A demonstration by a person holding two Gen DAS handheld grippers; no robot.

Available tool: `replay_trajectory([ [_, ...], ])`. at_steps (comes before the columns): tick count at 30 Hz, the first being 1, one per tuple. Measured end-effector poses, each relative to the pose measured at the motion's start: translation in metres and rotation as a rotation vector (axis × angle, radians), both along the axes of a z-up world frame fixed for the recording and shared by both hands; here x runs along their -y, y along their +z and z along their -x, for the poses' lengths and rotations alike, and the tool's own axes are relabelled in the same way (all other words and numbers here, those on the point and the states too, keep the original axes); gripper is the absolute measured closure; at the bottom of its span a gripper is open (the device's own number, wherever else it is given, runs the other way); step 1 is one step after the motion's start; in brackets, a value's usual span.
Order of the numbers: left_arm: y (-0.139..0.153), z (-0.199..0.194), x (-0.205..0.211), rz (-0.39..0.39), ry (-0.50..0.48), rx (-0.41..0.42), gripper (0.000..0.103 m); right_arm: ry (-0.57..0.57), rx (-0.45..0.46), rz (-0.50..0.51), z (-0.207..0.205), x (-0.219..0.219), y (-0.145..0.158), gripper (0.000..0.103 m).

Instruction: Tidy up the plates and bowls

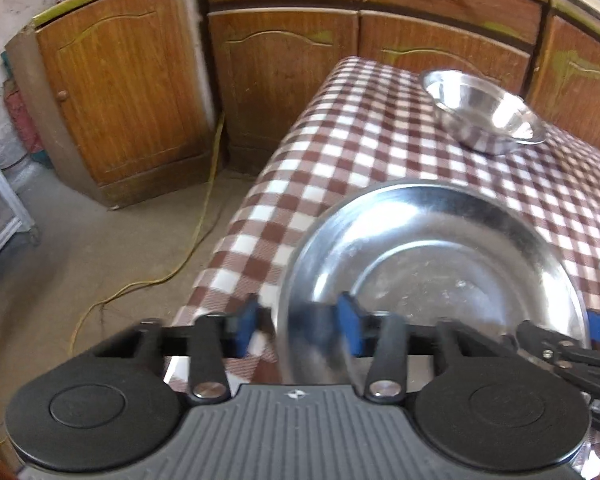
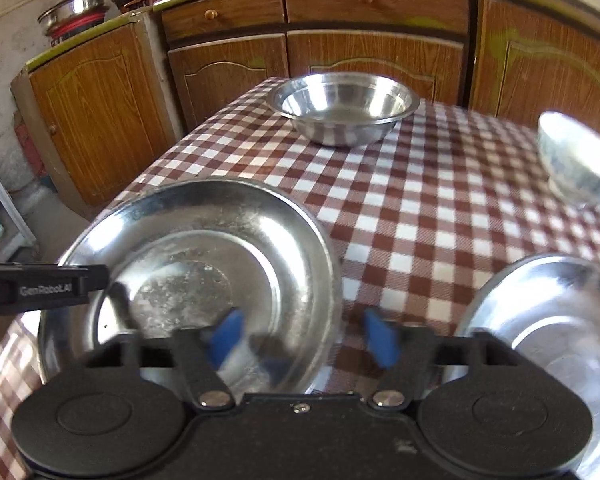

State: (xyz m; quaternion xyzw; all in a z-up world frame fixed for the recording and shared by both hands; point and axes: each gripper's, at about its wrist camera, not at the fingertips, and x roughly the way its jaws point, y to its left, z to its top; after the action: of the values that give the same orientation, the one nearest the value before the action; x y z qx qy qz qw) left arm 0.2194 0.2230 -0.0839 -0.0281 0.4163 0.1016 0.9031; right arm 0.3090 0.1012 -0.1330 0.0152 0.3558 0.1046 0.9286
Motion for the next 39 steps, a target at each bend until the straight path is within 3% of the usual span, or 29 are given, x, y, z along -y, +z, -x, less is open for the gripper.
replay_trajectory([
  [3,0.0,0.0,0.003,-0.016,-0.001,0.007,0.073,-0.027,0.019,0.014,0.002,-0.001,0.001,0.064],
  [5,0.002,0.003,0.002,-0.006,0.0,0.012,0.076,-0.048,0.014,-0.016,0.002,0.006,0.001,0.072],
  [13,0.015,0.014,0.008,-0.022,0.0,0.029,0.083,-0.053,0.033,-0.028,0.019,0.015,0.009,0.074],
  [39,0.065,0.097,0.056,0.011,-0.037,0.148,0.085,-0.085,0.156,-0.029,0.128,0.062,0.062,0.076],
])
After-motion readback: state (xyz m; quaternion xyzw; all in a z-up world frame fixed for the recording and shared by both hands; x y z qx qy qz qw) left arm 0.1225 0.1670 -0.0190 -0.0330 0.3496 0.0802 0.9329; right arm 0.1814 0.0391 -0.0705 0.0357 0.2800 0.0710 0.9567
